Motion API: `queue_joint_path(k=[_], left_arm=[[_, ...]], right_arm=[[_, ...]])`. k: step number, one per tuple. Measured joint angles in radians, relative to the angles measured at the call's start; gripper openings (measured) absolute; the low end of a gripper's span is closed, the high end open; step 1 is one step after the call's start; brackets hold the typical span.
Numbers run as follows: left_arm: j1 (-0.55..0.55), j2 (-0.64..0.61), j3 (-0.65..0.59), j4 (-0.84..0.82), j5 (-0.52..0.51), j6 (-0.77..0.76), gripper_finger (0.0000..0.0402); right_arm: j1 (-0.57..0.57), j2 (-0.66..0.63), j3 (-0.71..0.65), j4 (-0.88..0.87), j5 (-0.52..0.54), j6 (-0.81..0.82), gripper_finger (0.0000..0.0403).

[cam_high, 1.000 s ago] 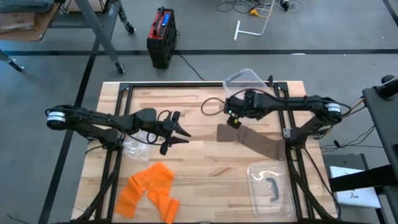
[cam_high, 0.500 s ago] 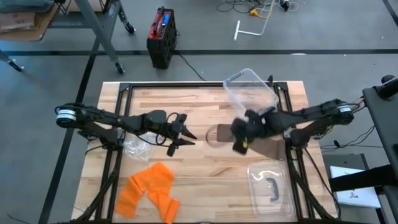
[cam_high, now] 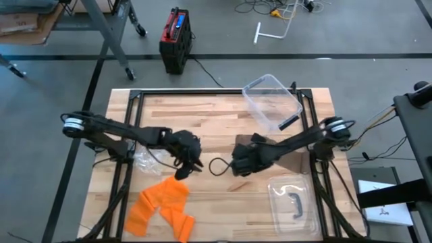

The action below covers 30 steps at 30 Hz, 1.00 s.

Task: Roll bandage
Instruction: Uncoil the brown bandage

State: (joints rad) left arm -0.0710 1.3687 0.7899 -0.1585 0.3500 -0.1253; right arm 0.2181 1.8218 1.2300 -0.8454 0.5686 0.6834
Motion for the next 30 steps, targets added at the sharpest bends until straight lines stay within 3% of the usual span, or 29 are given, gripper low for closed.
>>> queue_joint_path(k=[6, 12, 16, 22, 25, 30], left_arm=[[-0.081, -0.179, -0.041, -0.123, -0.013, -0.039, 0.0076], [-0.088, -0.377, -0.048, -0.195, -0.217, -0.053, 0.0069], [-0.088, -0.467, -0.07, -0.181, -0.233, -0.047, 0.0068], [-0.088, -0.532, -0.102, -0.185, -0.237, -0.045, 0.0068], [-0.088, -0.535, -0.104, -0.185, -0.237, -0.042, 0.0068], [-0.088, -0.533, -0.107, -0.209, -0.237, -0.041, 0.0068]], right_arm=[[-0.08, 0.122, 0.016, 0.021, -0.03, -0.073, 0.0], [-0.085, 0.192, 0.08, 0.164, -0.184, -0.156, 0.0], [-0.074, 0.248, 0.145, 0.327, -0.251, -0.196, 0.0], [-0.076, 0.382, 0.318, 0.483, -0.33, -0.265, 0.0], [-0.074, 0.435, 0.414, 0.477, -0.356, -0.308, 0.0], [-0.042, 0.395, 0.485, 0.406, -0.348, -0.372, 0.0]])
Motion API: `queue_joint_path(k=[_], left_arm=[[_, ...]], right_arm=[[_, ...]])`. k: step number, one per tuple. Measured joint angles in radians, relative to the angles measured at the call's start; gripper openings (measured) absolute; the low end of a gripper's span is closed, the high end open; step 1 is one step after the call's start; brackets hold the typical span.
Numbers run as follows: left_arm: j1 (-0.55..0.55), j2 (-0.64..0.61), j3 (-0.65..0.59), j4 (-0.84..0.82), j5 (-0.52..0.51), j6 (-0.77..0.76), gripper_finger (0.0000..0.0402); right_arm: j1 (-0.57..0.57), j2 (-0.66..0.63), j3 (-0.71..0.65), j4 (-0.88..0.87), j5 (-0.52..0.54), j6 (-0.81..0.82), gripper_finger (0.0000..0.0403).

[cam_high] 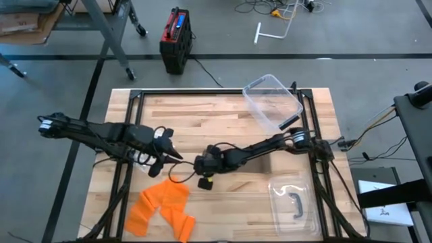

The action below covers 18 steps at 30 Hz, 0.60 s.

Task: Roll bandage
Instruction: Uncoil the brown bandage

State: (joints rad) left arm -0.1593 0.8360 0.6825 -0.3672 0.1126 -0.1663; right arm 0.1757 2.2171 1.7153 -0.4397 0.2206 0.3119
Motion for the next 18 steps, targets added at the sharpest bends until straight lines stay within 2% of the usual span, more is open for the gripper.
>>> queue_joint_path(k=[5, 9, 14, 18], left_arm=[[0.0, 0.011, 0.0, 0.01, 0.0, 0.026, 0.0068], [0.0, 0.016, -0.008, 0.031, -0.002, 0.033, 0.0068], [0.0, 0.028, -0.097, 0.246, -0.002, 0.071, 0.0068], [0.002, 0.102, -0.172, 0.457, -0.002, 0.064, 0.0068]], right_arm=[[0.031, -0.129, -0.033, -0.111, 0.097, 0.045, 0.0004], [0.066, -0.249, -0.102, -0.208, 0.162, 0.153, 0.0032], [0.12, -0.377, -0.227, -0.266, 0.226, 0.307, 0.0085], [0.151, -0.446, -0.333, -0.261, 0.251, 0.502, 0.0127]])
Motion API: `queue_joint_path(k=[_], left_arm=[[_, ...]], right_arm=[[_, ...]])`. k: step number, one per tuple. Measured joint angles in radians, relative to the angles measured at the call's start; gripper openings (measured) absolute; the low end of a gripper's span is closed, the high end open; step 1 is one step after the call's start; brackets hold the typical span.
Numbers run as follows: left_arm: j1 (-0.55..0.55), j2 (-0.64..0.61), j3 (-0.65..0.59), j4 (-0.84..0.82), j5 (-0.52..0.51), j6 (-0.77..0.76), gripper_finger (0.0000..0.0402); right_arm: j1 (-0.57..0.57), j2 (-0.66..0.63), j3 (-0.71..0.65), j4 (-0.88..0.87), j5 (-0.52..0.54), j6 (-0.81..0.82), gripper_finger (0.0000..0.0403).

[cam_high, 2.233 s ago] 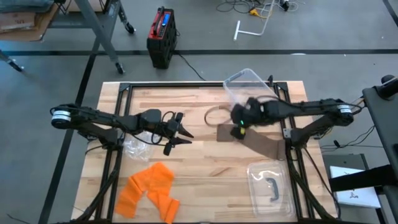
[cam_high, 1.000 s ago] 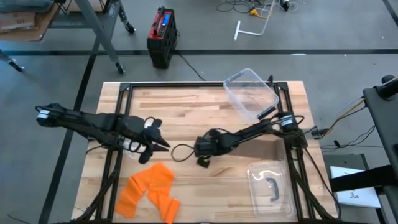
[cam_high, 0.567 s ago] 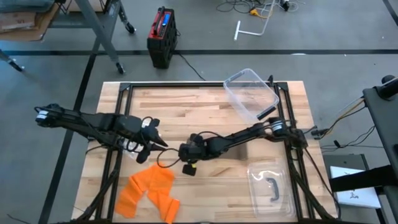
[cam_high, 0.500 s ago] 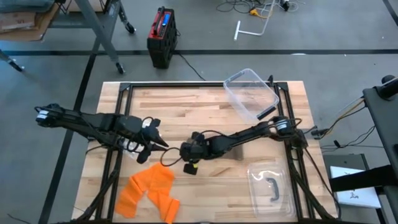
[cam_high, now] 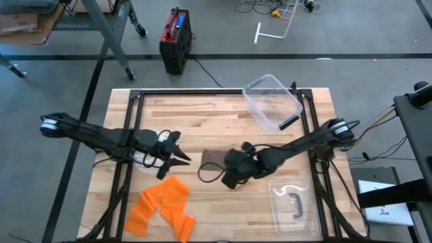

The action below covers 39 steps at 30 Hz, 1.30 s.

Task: Roll bandage
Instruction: Uncoil the brown bandage

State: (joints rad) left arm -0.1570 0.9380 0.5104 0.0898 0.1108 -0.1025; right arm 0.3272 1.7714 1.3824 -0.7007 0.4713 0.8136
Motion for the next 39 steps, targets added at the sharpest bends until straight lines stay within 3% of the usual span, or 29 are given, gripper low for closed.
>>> queue_joint_path(k=[6, 14, 19, 25, 31, 39], left_arm=[[0.014, 0.237, 0.037, 0.103, 0.0, -0.007, 0.0068], [0.047, 0.6, 0.184, 0.102, 0.0, 0.001, 0.0068], [0.05, 0.755, 0.242, 0.035, 0.0, 0.032, 0.0068], [0.057, 0.825, 0.275, -0.092, 0.004, 0.071, 0.0068], [0.061, 0.828, 0.261, -0.105, 0.008, 0.068, 0.0068], [0.061, 0.809, 0.232, -0.107, 0.006, 0.043, 0.0068]], right_arm=[[0.011, -0.018, -0.1, 0.002, 0.001, 0.211, 0.0178], [-0.031, 0.061, -0.095, 0.059, -0.007, 0.109, 0.0191], [-0.057, 0.083, -0.096, 0.048, -0.007, 0.037, 0.0186], [-0.09, 0.11, -0.101, 0.067, -0.007, -0.111, 0.0185], [-0.117, 0.112, -0.116, 0.061, -0.061, -0.238, 0.0185], [-0.086, 0.068, -0.14, -0.256, -0.067, -0.251, 0.0184]])
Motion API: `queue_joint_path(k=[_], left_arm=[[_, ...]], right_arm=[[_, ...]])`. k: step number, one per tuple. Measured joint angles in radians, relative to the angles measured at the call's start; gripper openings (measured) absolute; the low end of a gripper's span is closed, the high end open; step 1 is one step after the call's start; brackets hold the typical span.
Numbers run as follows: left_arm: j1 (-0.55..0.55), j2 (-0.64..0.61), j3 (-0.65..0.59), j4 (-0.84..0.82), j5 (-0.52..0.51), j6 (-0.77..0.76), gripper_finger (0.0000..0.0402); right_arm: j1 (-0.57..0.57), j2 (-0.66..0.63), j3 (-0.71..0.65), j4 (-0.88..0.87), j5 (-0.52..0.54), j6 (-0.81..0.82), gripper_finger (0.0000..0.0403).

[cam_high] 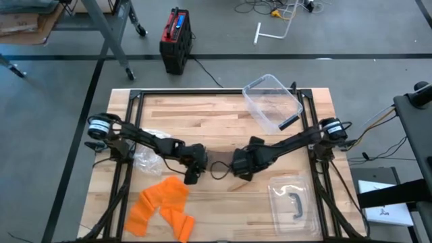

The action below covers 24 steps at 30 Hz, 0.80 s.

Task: Roll bandage
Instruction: Uncoil the brown bandage

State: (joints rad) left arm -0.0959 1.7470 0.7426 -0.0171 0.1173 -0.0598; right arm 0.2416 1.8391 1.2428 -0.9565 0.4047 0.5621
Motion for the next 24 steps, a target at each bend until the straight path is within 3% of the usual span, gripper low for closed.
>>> queue_joint_path(k=[7, 11, 17, 24], left_arm=[[0.002, -0.027, -0.016, 0.016, -0.001, -0.002, 0.0068], [0.003, -0.124, -0.027, -0.096, -0.008, -0.026, 0.0068], [0.003, -0.311, -0.032, -0.092, -0.06, -0.031, 0.0068], [0.018, -0.343, -0.053, -0.098, -0.13, -0.04, 0.0068]], right_arm=[[0.047, -0.111, -0.005, -0.038, -0.008, 0.028, 0.0183], [0.072, -0.161, -0.011, 0.0, 0.03, -0.002, 0.0183], [0.081, -0.192, -0.032, 0.223, 0.041, -0.122, 0.0183], [0.059, -0.144, -0.038, 0.5, 0.036, -0.278, 0.0183]])
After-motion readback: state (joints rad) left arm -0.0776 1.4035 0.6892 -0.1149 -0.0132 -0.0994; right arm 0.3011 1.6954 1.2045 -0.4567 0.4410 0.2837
